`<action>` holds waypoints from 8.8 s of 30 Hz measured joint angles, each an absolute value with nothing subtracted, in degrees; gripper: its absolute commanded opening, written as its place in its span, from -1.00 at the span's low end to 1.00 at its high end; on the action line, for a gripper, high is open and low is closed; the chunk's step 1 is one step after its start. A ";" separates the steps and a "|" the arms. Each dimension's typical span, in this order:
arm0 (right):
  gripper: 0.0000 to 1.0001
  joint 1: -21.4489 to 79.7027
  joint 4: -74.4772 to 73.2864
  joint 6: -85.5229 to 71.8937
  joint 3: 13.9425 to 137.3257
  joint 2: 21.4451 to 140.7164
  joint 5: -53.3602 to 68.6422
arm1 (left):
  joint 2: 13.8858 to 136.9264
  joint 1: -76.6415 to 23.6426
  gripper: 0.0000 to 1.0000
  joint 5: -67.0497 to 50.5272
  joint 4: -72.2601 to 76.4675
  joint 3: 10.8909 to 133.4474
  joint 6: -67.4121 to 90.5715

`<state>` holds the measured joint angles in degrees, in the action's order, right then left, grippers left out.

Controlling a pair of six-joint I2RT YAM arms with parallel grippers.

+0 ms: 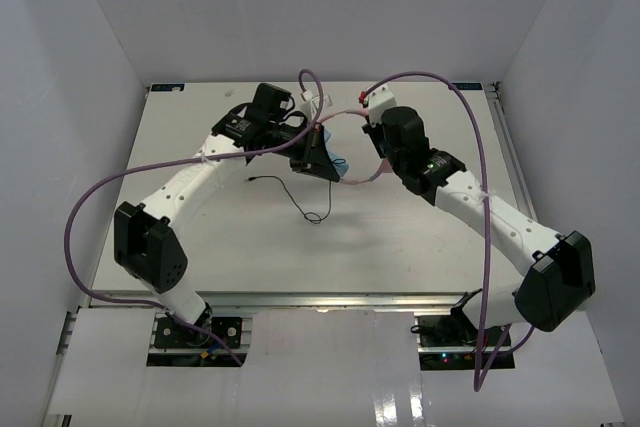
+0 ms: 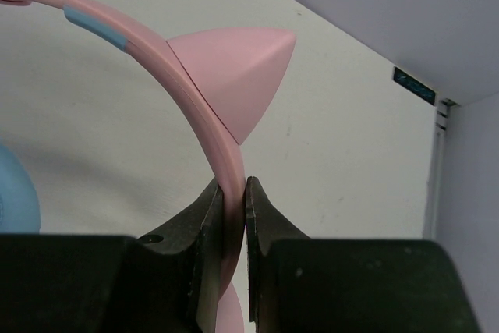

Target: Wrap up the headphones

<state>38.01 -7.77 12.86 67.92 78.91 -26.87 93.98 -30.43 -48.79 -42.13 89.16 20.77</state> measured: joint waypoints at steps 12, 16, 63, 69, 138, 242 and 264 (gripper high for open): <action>-0.85 37.81 -13.55 6.03 65.29 78.85 -18.33 | 95.88 -26.73 -1.00 -41.12 -35.45 98.76 28.87; -0.85 37.30 -13.56 4.95 64.12 78.79 -17.63 | 95.57 -26.56 -1.00 -41.95 -33.05 99.04 32.03; -0.85 12.74 -16.80 -25.70 74.87 90.21 20.05 | 89.36 -46.93 0.59 -21.74 -19.56 71.64 26.72; -0.85 12.46 -17.69 -24.55 77.13 89.80 19.32 | 71.43 -49.56 0.84 -15.00 2.23 44.76 21.43; -0.85 10.27 -22.89 -15.95 77.64 82.24 11.08 | 88.38 -59.51 -1.00 -34.65 38.27 41.44 -10.03; -0.85 18.99 -14.87 -6.58 76.51 85.50 1.29 | 88.77 -53.37 0.16 -23.73 -0.51 60.70 26.68; -0.85 16.46 -24.79 -10.86 79.35 78.97 17.97 | 88.98 -55.29 0.84 -5.04 59.20 26.77 6.81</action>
<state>16.46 -24.79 -10.86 79.35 78.97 17.97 88.98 -55.29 -5.04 59.20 26.77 6.81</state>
